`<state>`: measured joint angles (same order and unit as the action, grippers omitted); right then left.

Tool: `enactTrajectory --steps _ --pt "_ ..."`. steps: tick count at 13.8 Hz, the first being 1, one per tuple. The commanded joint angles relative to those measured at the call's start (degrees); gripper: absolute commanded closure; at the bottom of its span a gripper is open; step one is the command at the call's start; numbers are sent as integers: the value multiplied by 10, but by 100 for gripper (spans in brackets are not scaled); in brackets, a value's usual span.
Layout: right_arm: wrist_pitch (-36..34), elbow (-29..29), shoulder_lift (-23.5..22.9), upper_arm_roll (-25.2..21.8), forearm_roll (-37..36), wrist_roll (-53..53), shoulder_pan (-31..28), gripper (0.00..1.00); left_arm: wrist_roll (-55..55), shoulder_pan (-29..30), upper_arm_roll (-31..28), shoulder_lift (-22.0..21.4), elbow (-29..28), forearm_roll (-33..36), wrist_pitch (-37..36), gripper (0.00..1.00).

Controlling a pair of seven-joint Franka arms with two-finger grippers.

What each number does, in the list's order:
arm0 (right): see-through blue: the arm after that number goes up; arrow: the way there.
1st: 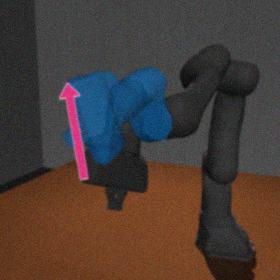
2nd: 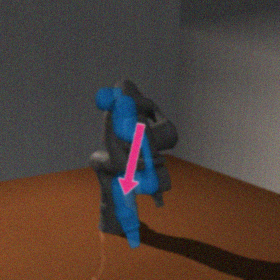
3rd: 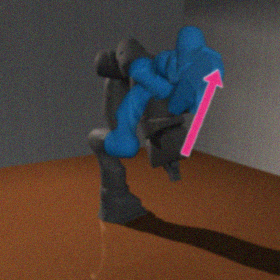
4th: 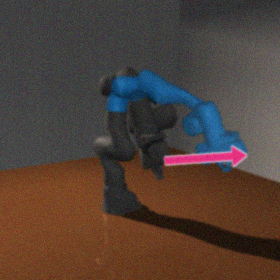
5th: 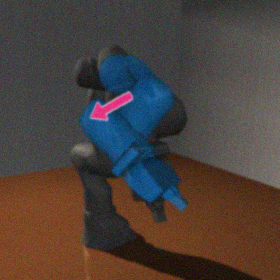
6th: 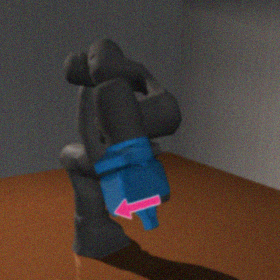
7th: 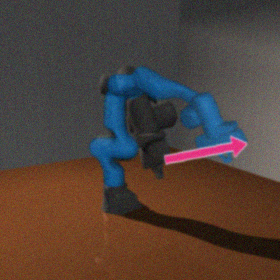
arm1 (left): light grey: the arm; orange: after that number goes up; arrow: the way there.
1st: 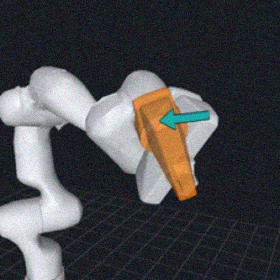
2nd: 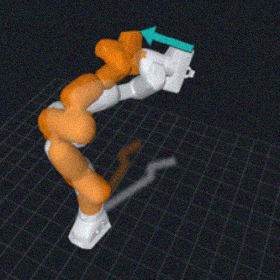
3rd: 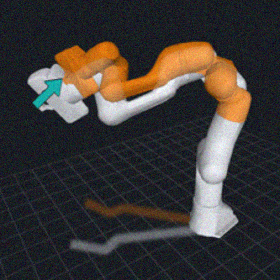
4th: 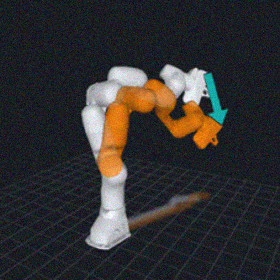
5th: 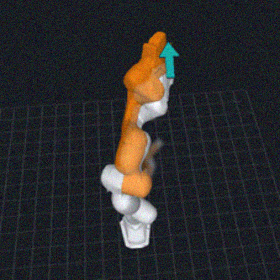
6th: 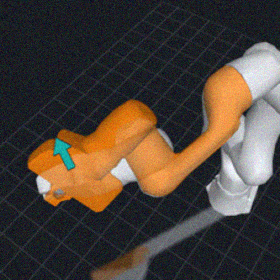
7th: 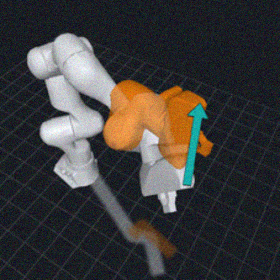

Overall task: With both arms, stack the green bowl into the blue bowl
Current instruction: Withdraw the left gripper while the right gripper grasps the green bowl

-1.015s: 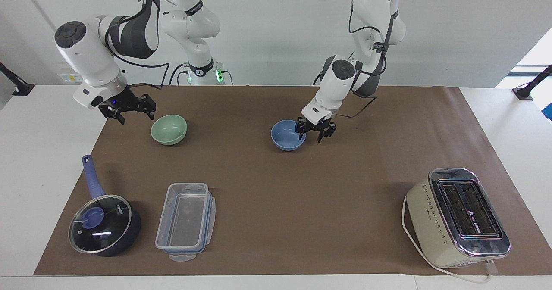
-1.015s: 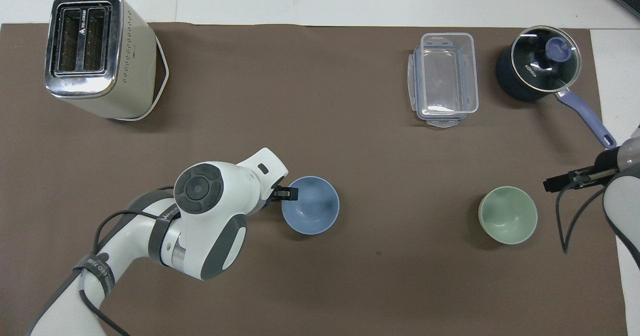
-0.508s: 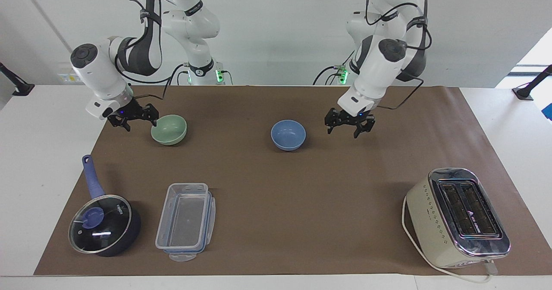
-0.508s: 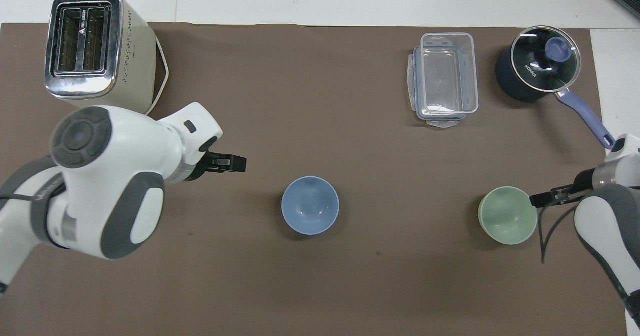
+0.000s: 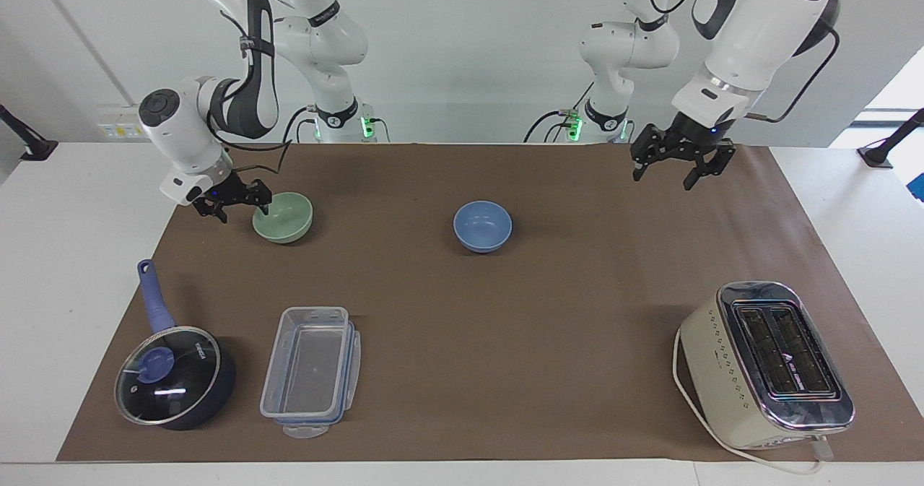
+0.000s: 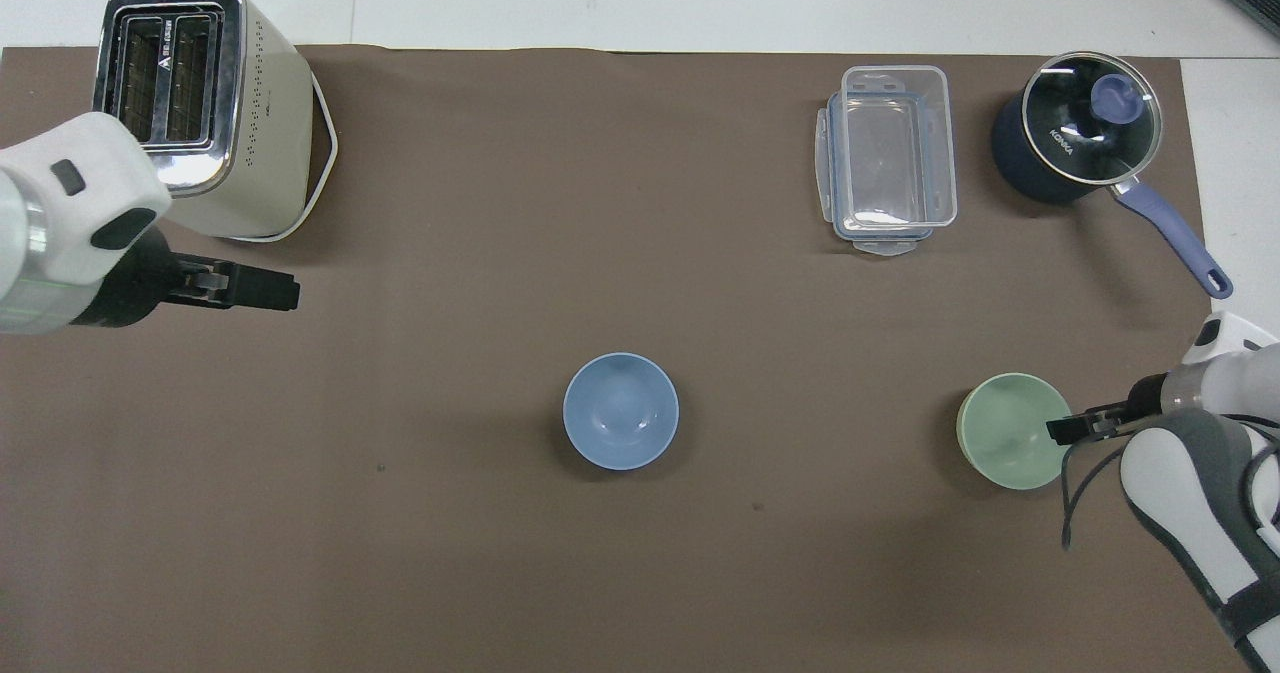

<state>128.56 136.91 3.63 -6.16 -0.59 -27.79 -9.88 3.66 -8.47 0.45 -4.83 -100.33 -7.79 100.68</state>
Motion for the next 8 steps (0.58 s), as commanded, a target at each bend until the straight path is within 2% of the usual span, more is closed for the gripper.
enactTrajectory --steps 1,3,4,5,6,8 --pt "18 27 17 4 2 -9 -3 9 58 49 7 43 89 11 -78 0" --pt "34 37 13 4 2 -7 -7 42 67 53 7 63 125 36 -115 0" --pt "35 38 13 4 2 -7 -6 60 73 53 7 68 136 45 -121 0" --pt "35 38 13 4 2 -7 -7 86 75 54 7 67 140 49 -125 0" --pt "34 38 13 4 2 -4 -6 100 75 54 5 66 140 49 -132 0" --pt "28 36 12 4 2 9 -4 100 76 53 4 58 138 45 -138 0"
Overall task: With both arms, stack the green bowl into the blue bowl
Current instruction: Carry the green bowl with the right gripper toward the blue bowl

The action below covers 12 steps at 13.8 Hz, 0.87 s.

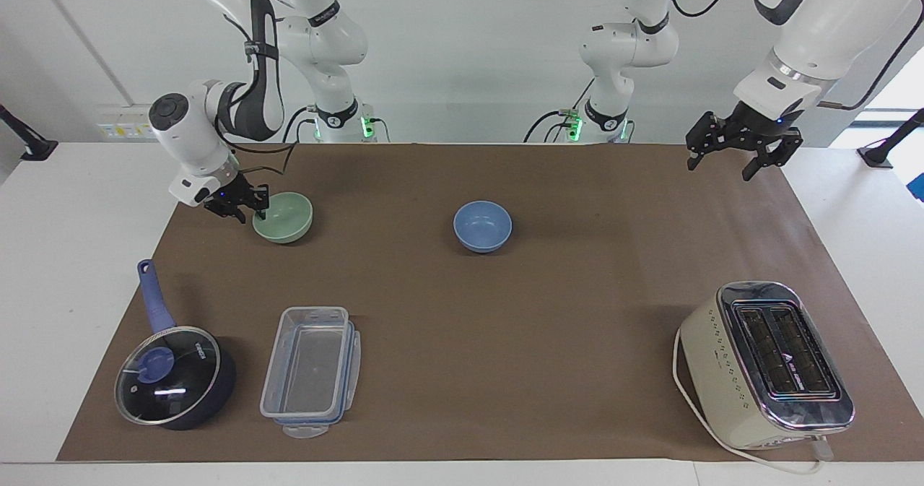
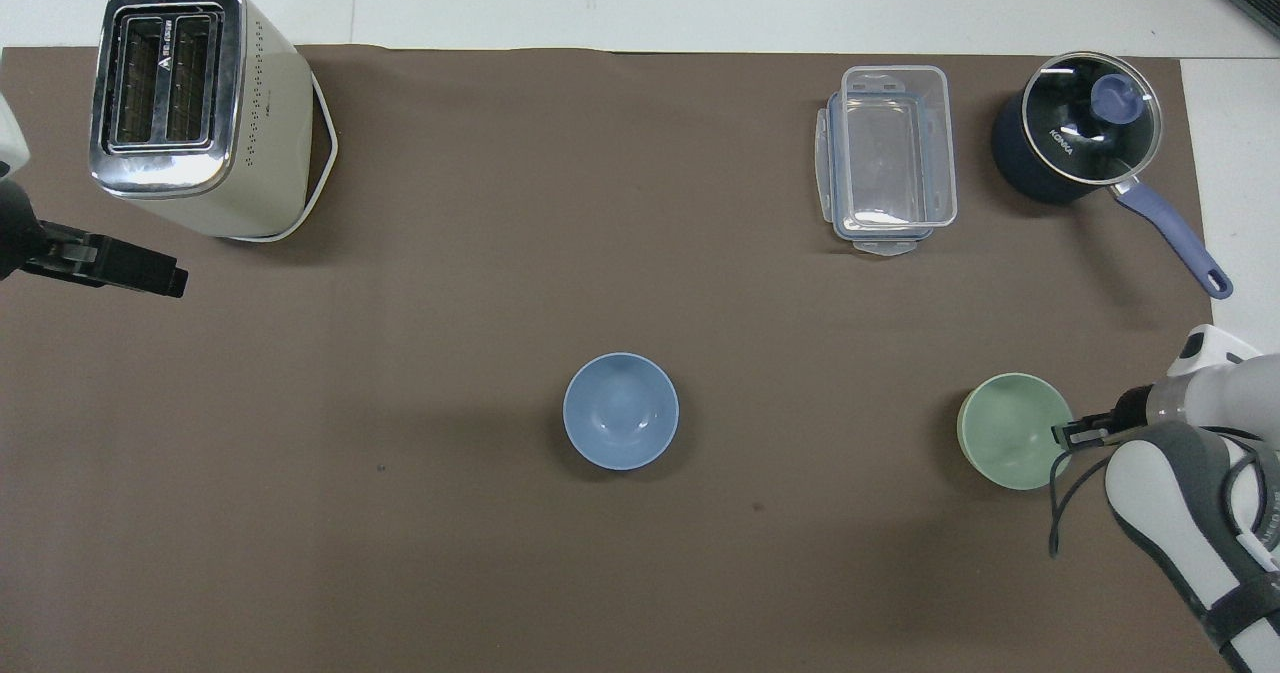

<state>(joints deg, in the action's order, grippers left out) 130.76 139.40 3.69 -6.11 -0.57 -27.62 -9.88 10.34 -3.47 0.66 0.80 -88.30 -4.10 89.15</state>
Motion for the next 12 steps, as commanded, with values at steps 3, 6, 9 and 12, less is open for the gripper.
enactTrajectory --steps 3,6,9,12 --pt "3 -5 4 3 1 -14 -8 100 7 4 2 -6 9 9 -42 0" --pt "-99 -73 11 5 1 -16 2 100 8 10 0 -7 9 13 -45 0" --pt "-218 -173 13 11 33 -18 15 100 9 11 0 -16 -4 14 -52 0" --pt "-284 -238 14 12 42 25 61 100 9 10 0 -20 -11 23 -51 0"
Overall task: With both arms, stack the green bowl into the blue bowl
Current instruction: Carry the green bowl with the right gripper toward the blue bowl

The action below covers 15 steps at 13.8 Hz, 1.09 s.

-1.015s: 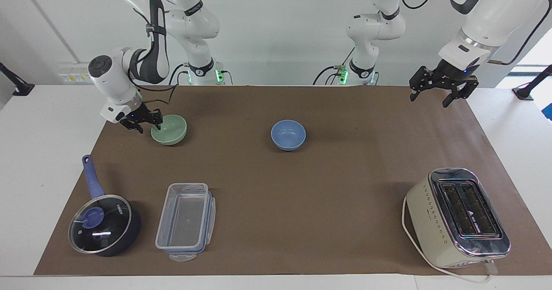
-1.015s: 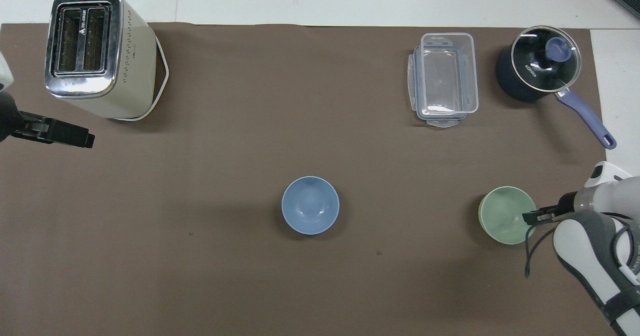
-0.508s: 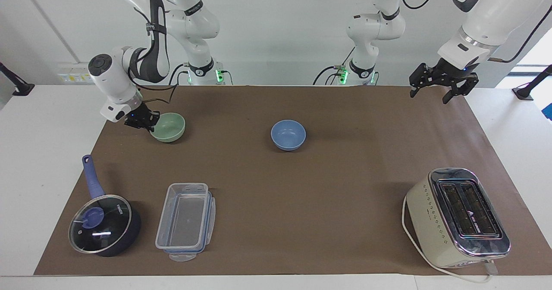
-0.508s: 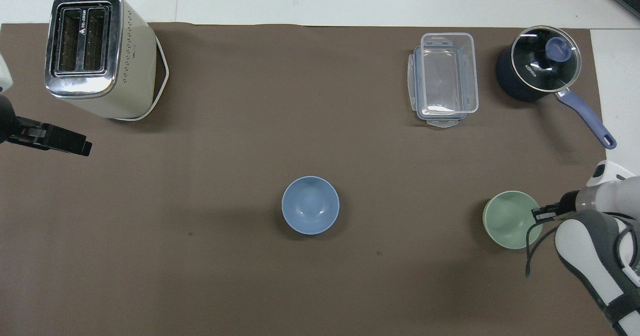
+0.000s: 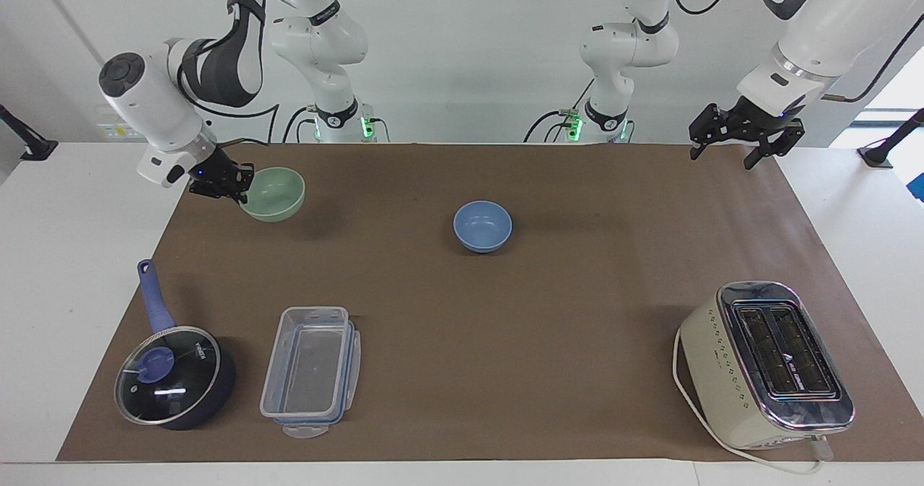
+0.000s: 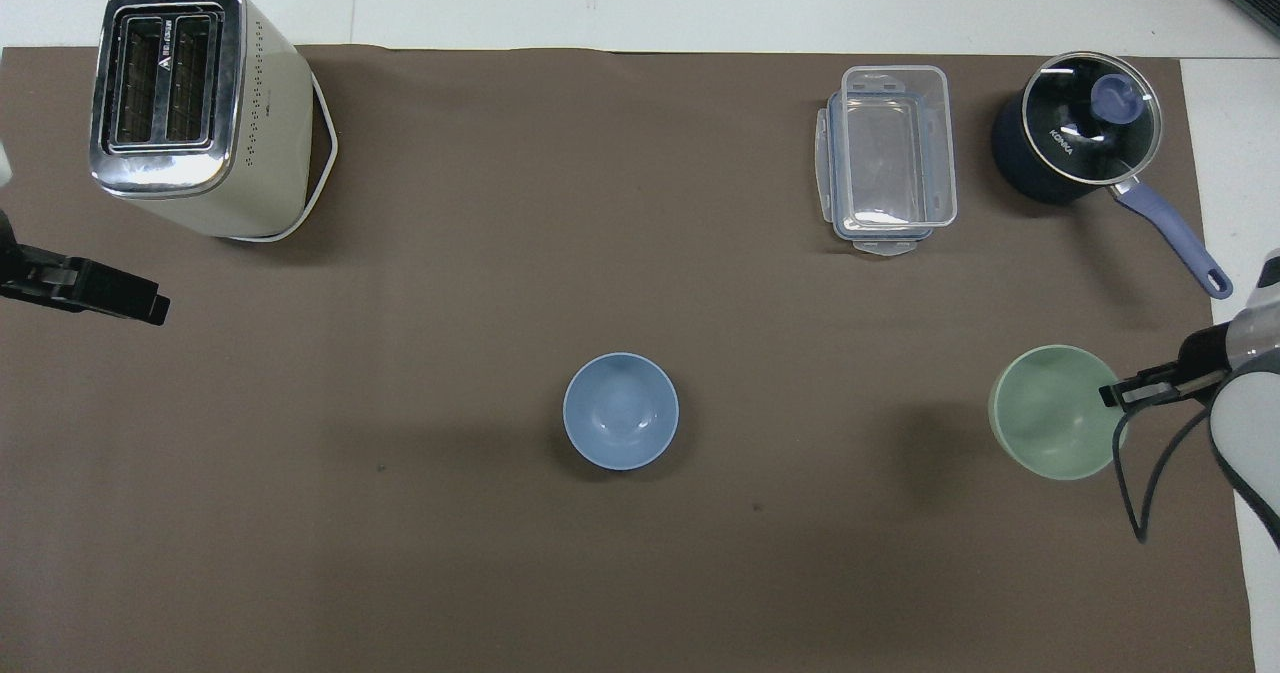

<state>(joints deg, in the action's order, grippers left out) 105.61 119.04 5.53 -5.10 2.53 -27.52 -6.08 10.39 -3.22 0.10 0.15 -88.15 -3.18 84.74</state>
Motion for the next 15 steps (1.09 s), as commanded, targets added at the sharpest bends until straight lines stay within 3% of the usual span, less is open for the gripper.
enactTrajectory --steps 1,7,9,15 --pt "-39 -43 -3 3 11 51 39 100 9 8 5 -13 -11 14 -5 0" --pt "-33 -46 3 23 12 271 170 100 8 8 5 -12 -10 13 1 0" --pt "-27 -44 1 31 46 347 210 100 6 8 5 -12 -10 12 3 0" --pt "21 -39 -24 34 100 461 316 100 3 8 5 -12 -10 12 2 0"
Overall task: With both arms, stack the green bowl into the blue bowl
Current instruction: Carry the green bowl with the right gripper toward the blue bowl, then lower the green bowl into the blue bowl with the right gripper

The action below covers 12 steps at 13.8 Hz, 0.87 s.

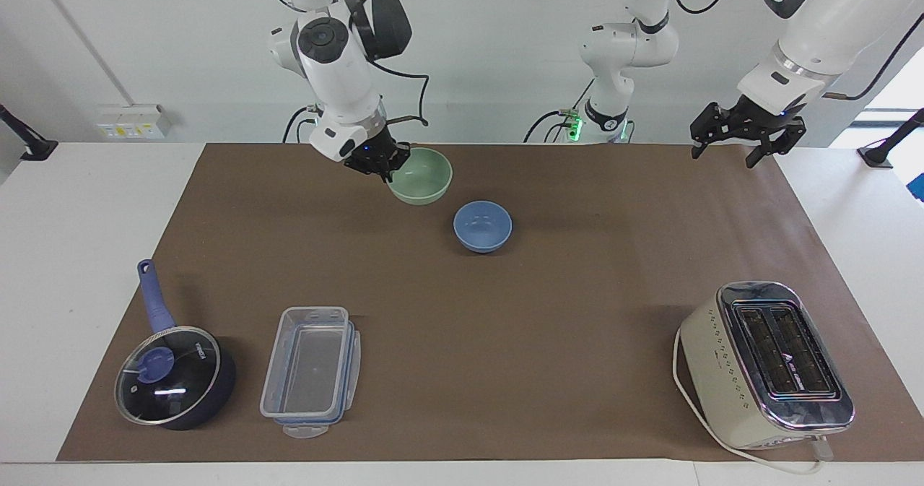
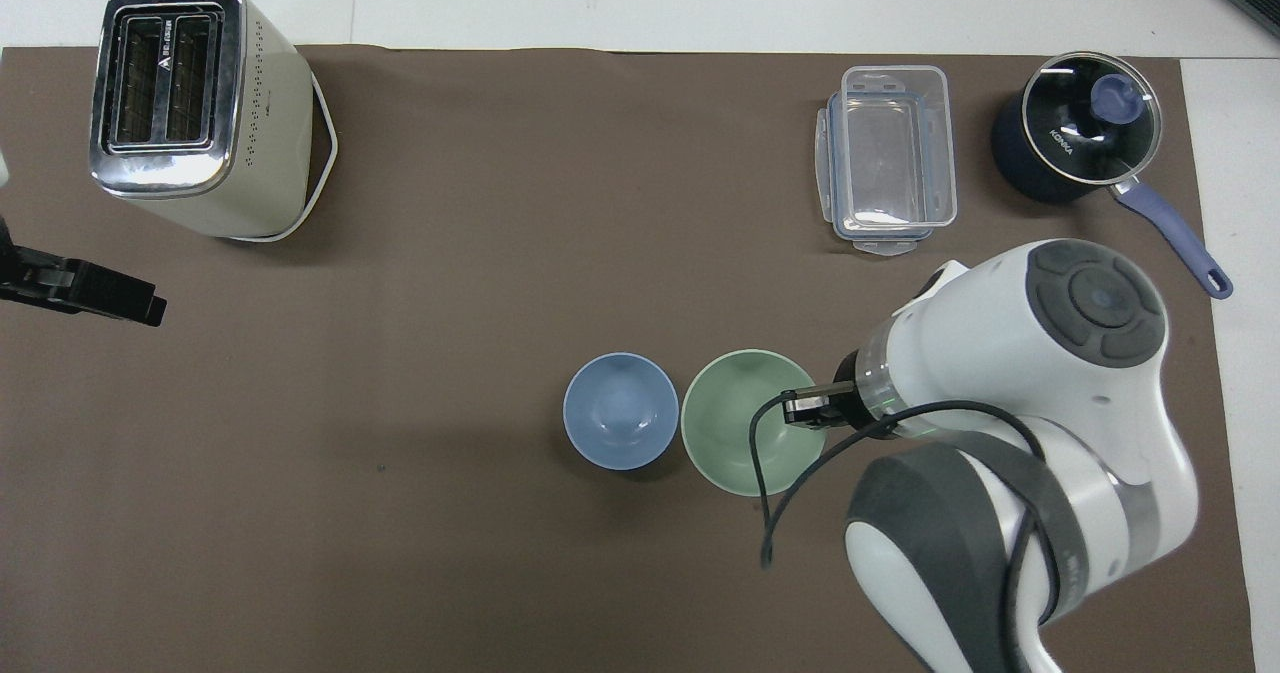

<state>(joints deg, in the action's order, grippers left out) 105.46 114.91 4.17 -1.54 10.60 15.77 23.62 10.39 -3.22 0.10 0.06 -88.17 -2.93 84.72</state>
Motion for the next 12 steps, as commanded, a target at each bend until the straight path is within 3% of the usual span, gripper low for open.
enactTrajectory --steps 1,12 --pt "42 2 -21 -1 30 45 35 100 3 8 5 -11 -10 10 1 0" --pt "140 3 -101 7 57 53 80 100 3 8 5 -11 -10 10 2 0"
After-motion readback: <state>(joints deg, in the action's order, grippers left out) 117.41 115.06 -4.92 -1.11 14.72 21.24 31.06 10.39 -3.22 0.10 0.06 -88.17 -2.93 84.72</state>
